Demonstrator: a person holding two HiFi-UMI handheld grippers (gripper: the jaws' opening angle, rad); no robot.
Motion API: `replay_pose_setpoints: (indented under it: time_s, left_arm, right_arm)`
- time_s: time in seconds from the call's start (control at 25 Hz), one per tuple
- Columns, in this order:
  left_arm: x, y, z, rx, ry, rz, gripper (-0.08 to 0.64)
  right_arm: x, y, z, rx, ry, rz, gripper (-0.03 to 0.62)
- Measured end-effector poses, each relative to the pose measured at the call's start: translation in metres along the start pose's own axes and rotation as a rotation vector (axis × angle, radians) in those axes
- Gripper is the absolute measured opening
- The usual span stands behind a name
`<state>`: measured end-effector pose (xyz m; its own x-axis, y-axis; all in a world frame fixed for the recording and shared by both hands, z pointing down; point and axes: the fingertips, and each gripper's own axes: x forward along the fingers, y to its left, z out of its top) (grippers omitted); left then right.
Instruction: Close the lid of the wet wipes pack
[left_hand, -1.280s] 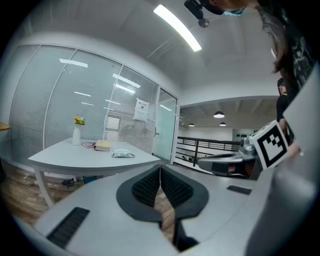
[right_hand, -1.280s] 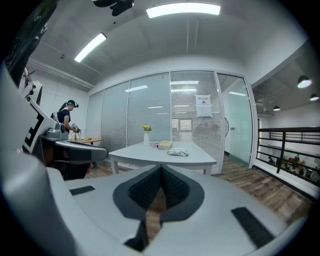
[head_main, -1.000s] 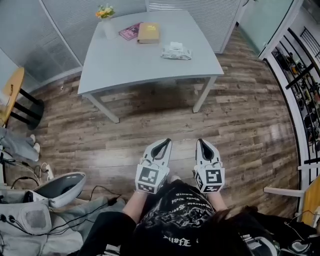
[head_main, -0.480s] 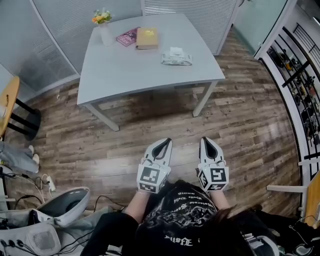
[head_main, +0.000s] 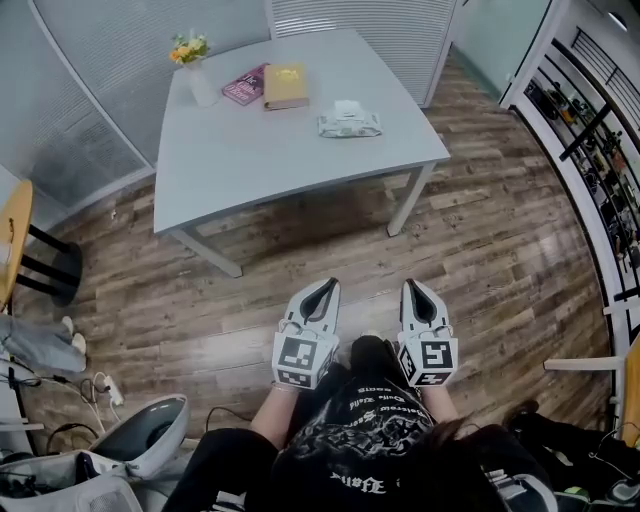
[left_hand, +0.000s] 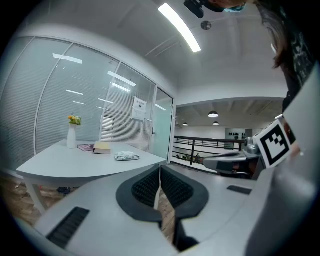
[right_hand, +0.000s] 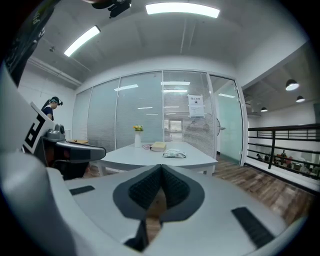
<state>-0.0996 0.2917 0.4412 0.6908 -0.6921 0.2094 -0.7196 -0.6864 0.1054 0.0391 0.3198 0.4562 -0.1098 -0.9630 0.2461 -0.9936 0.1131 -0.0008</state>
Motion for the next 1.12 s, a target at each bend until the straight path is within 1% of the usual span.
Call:
replay_pose_setpoints:
  time_s: [0.12, 0.28, 0.52, 0.8, 0.92, 1.12]
  left_arm:
    - [0.007, 0.005, -0.005, -0.003, 0.015, 0.008, 0.01]
    - [0.027, 0.009, -0.006, -0.006, 0.033, 0.02, 0.01]
    - [0.073, 0.023, 0.005, -0.026, 0.03, 0.067, 0.009]
    - [0.142, 0.04, 0.019, -0.028, 0.039, 0.118, 0.009]
    - [0.17, 0.042, 0.021, -0.028, 0.063, 0.138, 0.01]
    - [0.209, 0.039, 0.024, -0.046, 0.068, 0.166, 0.009]
  right_arm:
    - [0.008, -0.01, -0.005, 0.016, 0.012, -0.004, -0.002]
    - [0.031, -0.023, -0.011, 0.02, 0.038, 0.021, -0.002]
    - [0.082, -0.046, 0.001, 0.003, 0.046, 0.109, -0.002]
    - [0.151, -0.086, 0.025, -0.016, 0.026, 0.182, -0.002]
    - [0.176, -0.098, 0.031, -0.015, 0.03, 0.234, -0.002]
    - [0.204, -0.117, 0.036, -0.042, 0.032, 0.303, -0.002]
